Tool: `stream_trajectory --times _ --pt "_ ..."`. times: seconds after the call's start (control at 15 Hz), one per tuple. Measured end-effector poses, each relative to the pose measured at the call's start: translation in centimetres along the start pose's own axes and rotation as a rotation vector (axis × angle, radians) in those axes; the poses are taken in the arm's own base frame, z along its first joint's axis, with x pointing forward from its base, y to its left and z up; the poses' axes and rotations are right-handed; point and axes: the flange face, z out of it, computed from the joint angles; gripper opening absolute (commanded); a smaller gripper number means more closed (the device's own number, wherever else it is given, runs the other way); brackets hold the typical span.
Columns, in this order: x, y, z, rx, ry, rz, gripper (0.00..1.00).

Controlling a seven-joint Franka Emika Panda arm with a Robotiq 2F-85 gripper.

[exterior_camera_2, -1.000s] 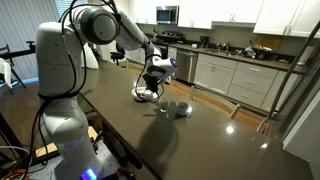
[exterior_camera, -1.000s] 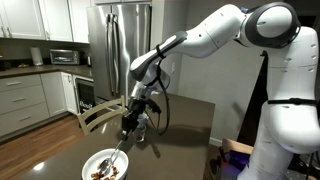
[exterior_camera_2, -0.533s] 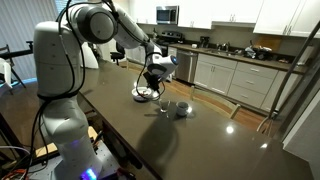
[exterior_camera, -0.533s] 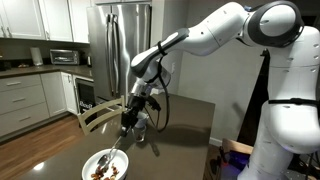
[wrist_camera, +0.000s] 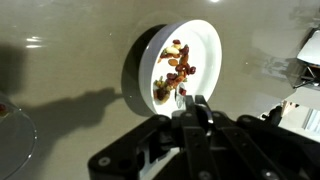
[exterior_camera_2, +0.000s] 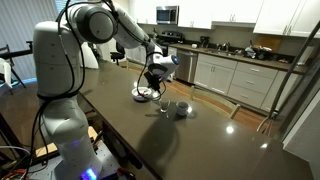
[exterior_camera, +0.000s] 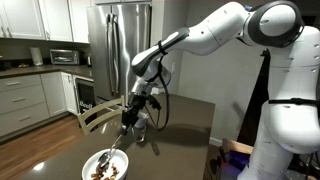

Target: Use the silver spoon to scoop some of the contents in the bowl into the glass cup

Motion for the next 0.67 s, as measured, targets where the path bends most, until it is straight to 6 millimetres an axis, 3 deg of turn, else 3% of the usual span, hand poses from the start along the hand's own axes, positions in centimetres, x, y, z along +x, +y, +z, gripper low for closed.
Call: stream_trajectory --times 0.67 --pt "0.2 -0.6 -2.4 -0.007 0.043 -0.011 0.04"
